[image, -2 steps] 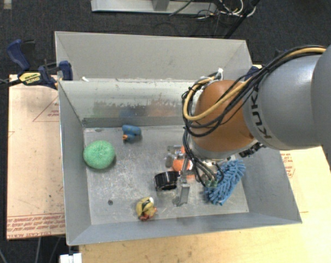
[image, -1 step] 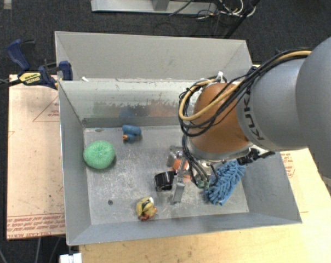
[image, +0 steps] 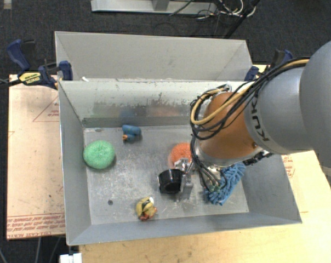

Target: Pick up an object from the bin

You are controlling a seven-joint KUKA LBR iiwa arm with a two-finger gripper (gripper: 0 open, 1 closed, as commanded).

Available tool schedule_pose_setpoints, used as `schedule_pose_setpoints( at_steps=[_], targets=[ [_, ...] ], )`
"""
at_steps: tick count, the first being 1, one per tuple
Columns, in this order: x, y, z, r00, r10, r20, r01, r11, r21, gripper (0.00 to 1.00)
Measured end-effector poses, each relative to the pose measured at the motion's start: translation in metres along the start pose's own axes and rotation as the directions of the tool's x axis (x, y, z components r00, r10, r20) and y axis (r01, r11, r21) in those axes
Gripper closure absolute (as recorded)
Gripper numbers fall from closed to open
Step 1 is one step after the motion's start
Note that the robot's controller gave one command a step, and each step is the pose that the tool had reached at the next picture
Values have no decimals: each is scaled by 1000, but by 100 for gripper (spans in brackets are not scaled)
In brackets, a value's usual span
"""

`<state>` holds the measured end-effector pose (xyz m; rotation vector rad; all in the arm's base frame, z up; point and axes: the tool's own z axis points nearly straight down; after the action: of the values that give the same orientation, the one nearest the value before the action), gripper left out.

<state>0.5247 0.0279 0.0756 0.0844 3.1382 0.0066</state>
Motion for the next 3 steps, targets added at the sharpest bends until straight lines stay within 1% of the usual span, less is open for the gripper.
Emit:
schedule_pose_setpoints(
  at_steps=[1,2,3],
  targets=[
    [0,0,0,1000,0,0,0,1000,0,100],
    [-5,-8,-95,1000,-23,1,23,1000,-1,100],
    [-5,-8,-95,1000,-23,1,23,1000,-1,100]
  ],
)
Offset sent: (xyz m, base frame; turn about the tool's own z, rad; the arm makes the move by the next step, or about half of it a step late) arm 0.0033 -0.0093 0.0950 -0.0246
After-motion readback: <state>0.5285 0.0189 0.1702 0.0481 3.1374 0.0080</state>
